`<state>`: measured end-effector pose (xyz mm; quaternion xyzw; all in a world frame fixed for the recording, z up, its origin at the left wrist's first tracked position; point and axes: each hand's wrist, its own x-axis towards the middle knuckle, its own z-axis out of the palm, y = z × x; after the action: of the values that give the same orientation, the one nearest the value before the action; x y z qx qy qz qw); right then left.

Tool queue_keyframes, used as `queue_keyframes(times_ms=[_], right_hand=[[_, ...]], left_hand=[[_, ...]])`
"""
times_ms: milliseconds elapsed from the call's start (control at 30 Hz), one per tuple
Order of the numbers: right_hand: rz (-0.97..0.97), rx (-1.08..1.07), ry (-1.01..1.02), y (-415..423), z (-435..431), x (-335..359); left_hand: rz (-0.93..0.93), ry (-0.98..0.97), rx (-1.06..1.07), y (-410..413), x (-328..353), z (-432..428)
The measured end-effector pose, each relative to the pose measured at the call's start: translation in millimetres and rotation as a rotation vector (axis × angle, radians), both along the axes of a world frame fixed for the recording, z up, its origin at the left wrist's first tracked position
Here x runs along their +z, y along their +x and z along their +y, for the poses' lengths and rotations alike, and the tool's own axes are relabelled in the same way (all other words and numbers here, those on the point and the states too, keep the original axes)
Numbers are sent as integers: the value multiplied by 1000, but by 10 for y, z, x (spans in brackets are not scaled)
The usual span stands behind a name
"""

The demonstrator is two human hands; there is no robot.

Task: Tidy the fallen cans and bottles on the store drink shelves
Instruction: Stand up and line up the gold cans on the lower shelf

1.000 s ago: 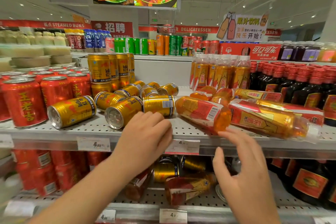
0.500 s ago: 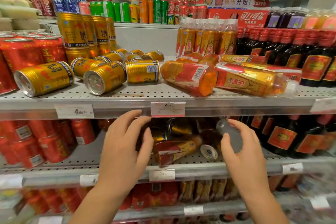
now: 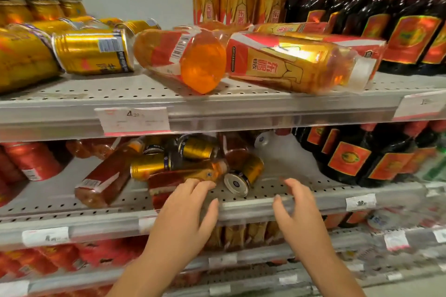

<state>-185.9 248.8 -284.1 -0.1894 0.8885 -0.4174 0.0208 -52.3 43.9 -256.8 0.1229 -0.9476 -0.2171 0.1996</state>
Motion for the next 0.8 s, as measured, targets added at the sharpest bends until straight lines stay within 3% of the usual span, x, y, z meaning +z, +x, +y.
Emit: queue_keyframes(times_ms=[233,333,433,667,800], right_hand=[[0,157,150,-649,260,-188],[-12,259,95,-818,369,-175],[7,312,65,-951,454,-121],[19,252,-16,-991,538,-106],[51,189,-72,-950,625,-128]], left_hand=[[-187,-8,238,-900,-101,505],[-214,-95,339,-1089,-207,588],[-225,-35,364,-1164,-265,660],[-201,146,332,-1136,-348,733],[-138,140,326,-1133,-415,708]])
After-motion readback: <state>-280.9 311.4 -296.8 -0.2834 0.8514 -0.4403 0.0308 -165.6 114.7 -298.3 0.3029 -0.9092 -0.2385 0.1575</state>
